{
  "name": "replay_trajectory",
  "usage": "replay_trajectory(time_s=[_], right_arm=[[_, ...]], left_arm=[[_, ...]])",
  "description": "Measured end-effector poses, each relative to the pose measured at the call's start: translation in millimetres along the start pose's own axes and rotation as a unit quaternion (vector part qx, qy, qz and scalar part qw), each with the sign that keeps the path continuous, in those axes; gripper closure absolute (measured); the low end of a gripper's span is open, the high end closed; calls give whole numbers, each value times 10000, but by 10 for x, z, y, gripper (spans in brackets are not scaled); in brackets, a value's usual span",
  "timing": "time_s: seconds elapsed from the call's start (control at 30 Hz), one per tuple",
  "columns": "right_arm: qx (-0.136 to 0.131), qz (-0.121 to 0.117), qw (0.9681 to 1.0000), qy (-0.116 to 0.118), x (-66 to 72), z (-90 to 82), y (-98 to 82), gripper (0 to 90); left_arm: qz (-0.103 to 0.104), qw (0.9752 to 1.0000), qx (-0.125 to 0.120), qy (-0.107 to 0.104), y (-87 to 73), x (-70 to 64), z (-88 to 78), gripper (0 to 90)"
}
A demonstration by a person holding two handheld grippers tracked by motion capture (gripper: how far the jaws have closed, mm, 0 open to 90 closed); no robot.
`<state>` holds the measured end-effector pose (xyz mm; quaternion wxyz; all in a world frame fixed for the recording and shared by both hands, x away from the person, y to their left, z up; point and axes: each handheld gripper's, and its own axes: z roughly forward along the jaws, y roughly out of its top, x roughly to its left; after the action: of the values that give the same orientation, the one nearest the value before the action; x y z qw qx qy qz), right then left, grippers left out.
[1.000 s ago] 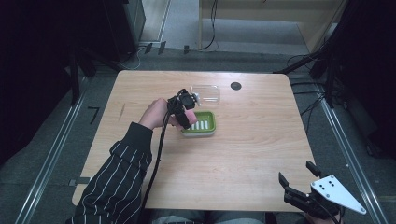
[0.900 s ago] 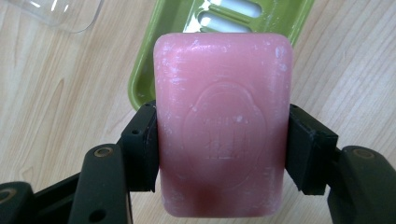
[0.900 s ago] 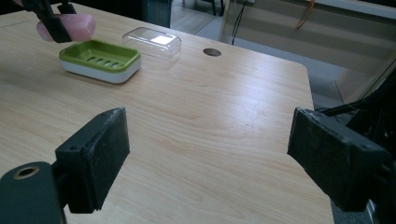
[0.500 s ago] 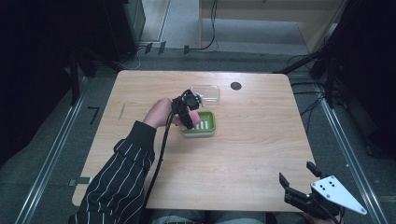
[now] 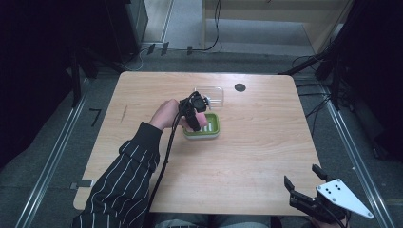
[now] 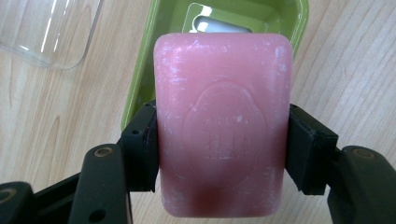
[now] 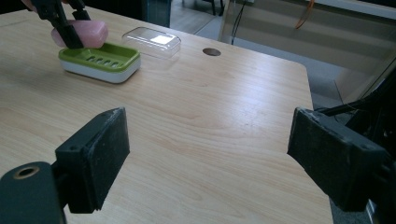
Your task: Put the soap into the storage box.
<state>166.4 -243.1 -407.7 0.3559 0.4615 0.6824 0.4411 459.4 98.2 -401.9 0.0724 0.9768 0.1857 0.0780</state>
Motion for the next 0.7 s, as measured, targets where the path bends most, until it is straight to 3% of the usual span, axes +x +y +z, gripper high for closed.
replay_trajectory(time_s=[0.7], right_arm=[[8, -12, 10000, -8, 2, 1, 0, 129]], left_arm=[[324, 9995, 7, 13, 59, 5, 87, 384]])
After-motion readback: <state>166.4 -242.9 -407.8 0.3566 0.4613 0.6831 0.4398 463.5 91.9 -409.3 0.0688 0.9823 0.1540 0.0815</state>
